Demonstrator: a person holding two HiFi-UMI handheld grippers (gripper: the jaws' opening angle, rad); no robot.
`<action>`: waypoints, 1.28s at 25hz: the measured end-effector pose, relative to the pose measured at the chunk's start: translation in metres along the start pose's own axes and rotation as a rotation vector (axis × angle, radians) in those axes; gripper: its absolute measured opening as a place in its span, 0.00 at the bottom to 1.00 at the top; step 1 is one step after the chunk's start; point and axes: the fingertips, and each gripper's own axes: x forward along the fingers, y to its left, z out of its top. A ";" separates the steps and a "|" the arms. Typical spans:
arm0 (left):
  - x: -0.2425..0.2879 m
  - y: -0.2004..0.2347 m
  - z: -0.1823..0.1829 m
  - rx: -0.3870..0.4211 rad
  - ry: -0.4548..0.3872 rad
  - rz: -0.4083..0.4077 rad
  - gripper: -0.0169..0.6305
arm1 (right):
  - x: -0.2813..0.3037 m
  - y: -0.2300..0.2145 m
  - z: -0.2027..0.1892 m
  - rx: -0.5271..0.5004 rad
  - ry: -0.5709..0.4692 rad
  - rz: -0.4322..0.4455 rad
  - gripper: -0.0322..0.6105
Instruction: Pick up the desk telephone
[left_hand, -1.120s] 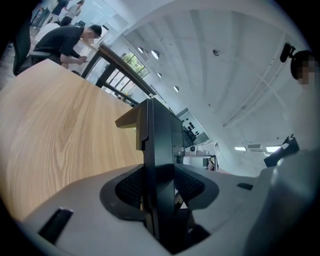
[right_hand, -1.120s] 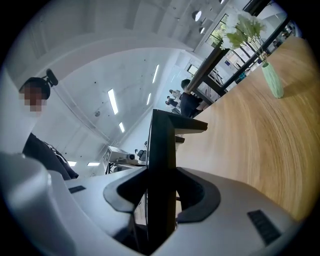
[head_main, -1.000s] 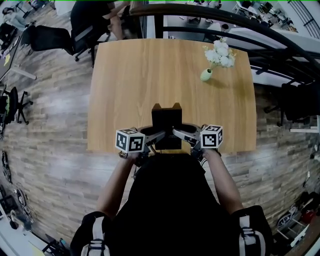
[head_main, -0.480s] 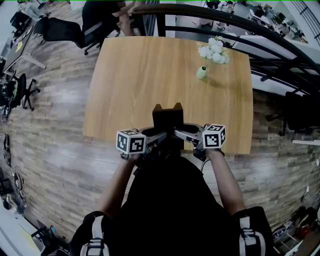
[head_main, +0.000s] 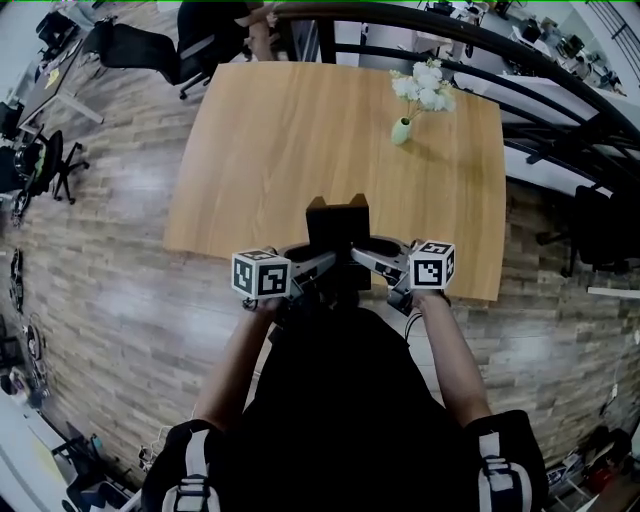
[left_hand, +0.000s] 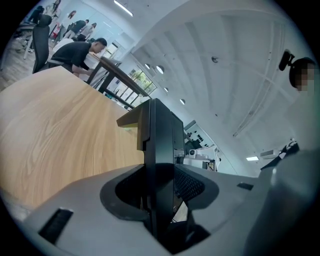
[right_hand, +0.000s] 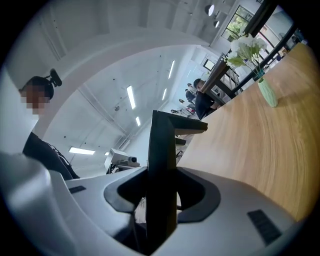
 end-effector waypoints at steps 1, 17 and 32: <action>-0.002 -0.001 -0.002 -0.001 -0.004 0.003 0.33 | 0.000 0.002 -0.002 -0.001 -0.001 0.005 0.34; -0.015 -0.010 -0.021 0.008 -0.015 0.008 0.33 | -0.001 0.017 -0.022 -0.005 -0.009 0.026 0.34; -0.018 -0.014 -0.029 0.016 -0.020 0.010 0.33 | -0.004 0.021 -0.031 -0.007 -0.010 0.031 0.34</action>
